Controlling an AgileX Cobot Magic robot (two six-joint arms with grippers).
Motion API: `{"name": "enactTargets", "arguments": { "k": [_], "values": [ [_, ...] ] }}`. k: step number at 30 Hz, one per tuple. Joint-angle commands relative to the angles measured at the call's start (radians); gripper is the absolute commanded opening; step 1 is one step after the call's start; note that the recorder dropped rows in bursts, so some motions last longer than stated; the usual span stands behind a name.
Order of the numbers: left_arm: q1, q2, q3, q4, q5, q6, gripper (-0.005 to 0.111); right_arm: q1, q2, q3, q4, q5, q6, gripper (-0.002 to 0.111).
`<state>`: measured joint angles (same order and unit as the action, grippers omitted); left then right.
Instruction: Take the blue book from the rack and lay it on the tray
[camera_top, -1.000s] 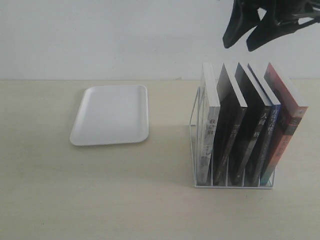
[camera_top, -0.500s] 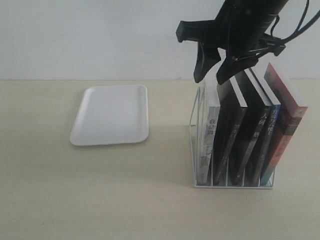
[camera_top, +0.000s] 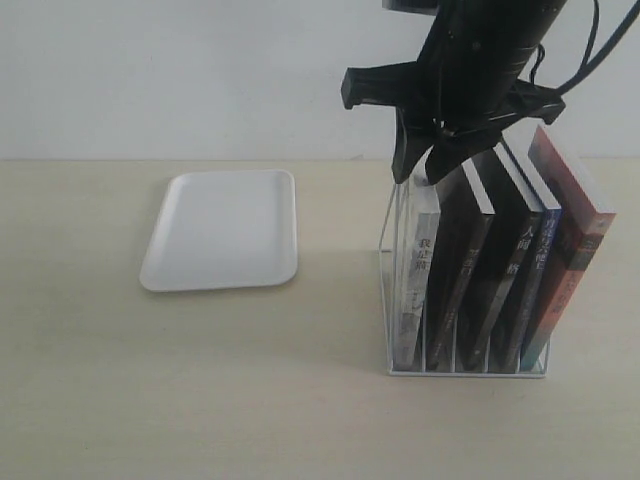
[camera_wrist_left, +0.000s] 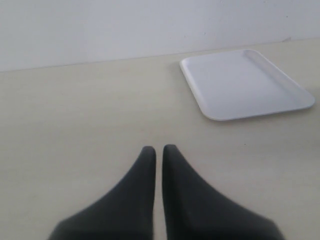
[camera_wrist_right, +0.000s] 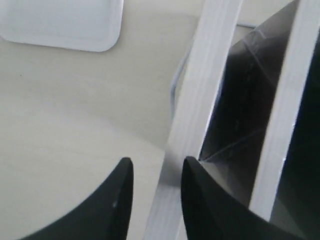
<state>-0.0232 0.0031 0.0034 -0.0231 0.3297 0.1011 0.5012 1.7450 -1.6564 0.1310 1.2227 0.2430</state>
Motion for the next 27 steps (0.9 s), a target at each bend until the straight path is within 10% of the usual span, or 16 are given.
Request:
{"name": "enactTargets", "arguments": {
  "k": [1,19,27],
  "values": [
    [0.002,-0.003,-0.003,-0.002,-0.016,0.004,0.005,0.01,0.001,0.019,-0.027,-0.002,0.02,0.035],
    [0.002,-0.003,-0.003,-0.002,-0.016,0.004,0.005,0.008,0.038,0.019,-0.06,-0.002,0.069,0.048],
    [0.002,-0.003,-0.003,-0.002,-0.016,0.004,0.005,0.008,0.052,0.019,-0.058,-0.002,0.036,0.01]
  ]
}}
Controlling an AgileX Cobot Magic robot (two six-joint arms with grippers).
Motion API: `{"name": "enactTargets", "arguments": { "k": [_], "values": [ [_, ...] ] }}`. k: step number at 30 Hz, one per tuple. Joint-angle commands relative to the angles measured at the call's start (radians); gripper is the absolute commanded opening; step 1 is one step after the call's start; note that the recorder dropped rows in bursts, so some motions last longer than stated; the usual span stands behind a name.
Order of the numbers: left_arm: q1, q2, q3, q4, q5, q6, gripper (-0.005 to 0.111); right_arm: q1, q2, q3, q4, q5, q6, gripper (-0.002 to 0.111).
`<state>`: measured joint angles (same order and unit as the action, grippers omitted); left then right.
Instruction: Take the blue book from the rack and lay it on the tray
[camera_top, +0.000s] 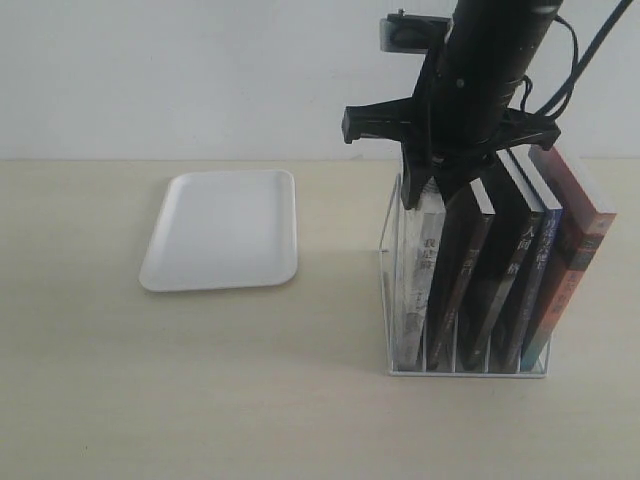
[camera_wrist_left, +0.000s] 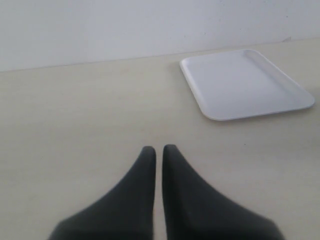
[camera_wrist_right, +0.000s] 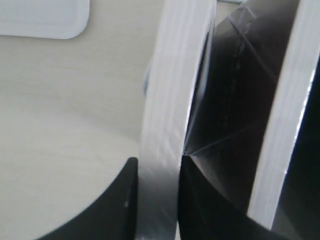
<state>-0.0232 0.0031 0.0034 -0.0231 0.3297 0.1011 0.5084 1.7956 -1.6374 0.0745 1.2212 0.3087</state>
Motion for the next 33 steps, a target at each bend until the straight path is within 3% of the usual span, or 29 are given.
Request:
{"name": "enactTargets", "arguments": {
  "k": [1,6,8,33],
  "values": [
    [0.002,-0.003,-0.003,-0.002,-0.016,0.004,0.005,0.001,0.001,0.0,-0.001,0.0,-0.03,0.01],
    [0.002,-0.003,-0.003,-0.002,-0.016,0.004,0.005,0.001,0.001,0.0,-0.009,0.0,-0.03,0.01],
    [0.002,-0.003,-0.003,-0.002,-0.016,0.004,0.005,0.001,0.001,0.0,-0.02,0.0,-0.03,0.0],
    [0.002,-0.003,-0.003,-0.002,-0.016,0.004,0.005,0.001,-0.188,-0.109,-0.045,0.0,-0.027,0.0]
  ]
}}
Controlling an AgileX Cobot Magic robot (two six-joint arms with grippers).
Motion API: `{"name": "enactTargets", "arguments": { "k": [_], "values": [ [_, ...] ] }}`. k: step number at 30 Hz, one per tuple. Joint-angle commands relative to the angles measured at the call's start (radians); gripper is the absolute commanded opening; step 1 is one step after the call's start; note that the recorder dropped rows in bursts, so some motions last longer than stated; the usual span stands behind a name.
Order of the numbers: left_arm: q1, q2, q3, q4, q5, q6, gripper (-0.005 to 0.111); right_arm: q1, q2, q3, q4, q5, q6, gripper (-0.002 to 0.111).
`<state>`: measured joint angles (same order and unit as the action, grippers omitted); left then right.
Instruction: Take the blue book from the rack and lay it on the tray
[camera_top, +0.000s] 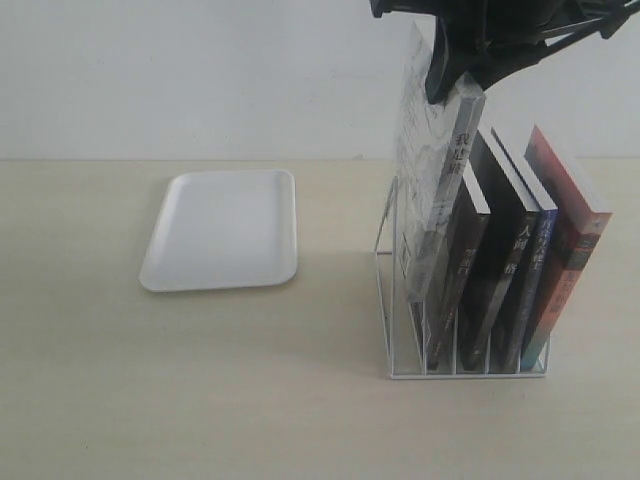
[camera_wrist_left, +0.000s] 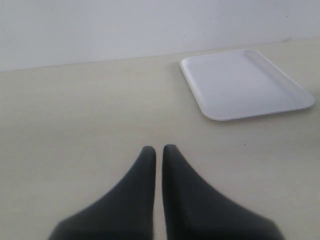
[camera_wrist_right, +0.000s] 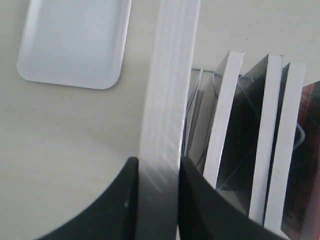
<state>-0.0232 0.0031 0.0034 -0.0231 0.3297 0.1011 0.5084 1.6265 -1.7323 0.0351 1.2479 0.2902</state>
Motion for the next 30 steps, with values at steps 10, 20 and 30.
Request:
{"name": "enactTargets", "arguments": {
  "k": [10,20,30],
  "values": [
    [0.002,-0.003,-0.003,-0.002,-0.016,0.004,0.005,0.001,-0.019,-0.014,-0.04,-0.027,-0.008,0.0],
    [0.002,-0.003,-0.003,-0.002,-0.016,0.004,0.005,0.001,-0.019,-0.014,-0.048,-0.027,-0.004,0.0],
    [0.002,-0.003,-0.003,-0.002,-0.016,0.004,0.005,0.001,0.036,-0.012,-0.048,-0.027,-0.004,0.0]
  ]
}}
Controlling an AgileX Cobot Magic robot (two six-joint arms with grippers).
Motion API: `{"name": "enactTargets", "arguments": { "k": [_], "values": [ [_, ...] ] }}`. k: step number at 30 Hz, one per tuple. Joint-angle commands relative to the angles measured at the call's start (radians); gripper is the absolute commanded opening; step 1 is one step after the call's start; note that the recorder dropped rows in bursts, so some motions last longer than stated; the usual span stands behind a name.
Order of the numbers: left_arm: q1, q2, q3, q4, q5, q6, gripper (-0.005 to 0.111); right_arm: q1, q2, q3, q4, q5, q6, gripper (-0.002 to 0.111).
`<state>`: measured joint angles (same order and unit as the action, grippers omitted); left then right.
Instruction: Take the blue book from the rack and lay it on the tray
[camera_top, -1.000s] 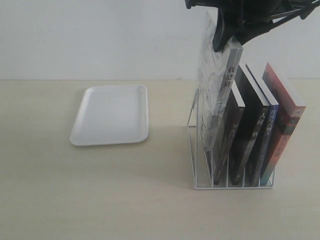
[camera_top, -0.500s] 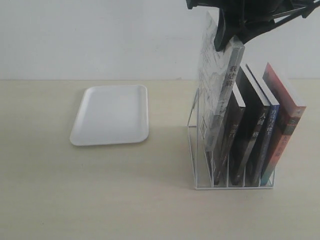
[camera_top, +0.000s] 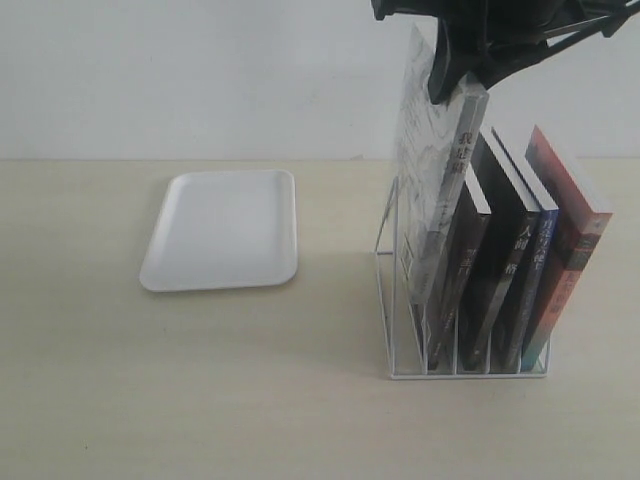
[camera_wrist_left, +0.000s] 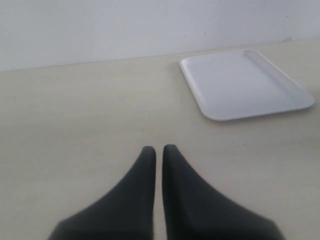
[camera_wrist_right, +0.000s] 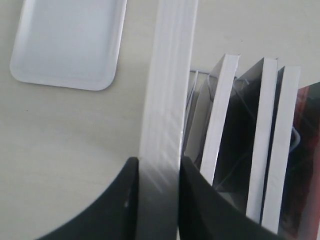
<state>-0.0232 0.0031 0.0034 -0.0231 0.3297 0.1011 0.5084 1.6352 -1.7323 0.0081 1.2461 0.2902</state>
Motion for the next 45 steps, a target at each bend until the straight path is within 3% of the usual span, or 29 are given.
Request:
{"name": "enactTargets", "arguments": {
  "k": [1,28,32,37,45],
  "values": [
    [0.002,-0.003,-0.003,-0.002,-0.016,0.004,0.005,0.001,0.04,-0.012,-0.021,-0.025,-0.004,0.0],
    [0.002,-0.003,-0.003,-0.002,-0.016,0.004,0.005,0.001,0.182,-0.012,-0.047,-0.025,0.006,0.001],
    [0.002,-0.003,-0.003,-0.002,-0.016,0.004,0.005,0.001,0.182,-0.012,-0.047,-0.025,0.006,0.016],
    [0.002,-0.003,-0.003,-0.002,-0.016,0.004,0.005,0.001,0.182,-0.012,-0.047,-0.025,0.006,0.042],
    [0.002,-0.003,-0.003,-0.002,-0.016,0.004,0.005,0.001,0.149,-0.014,-0.047,-0.025,0.006,0.043]
  ]
}}
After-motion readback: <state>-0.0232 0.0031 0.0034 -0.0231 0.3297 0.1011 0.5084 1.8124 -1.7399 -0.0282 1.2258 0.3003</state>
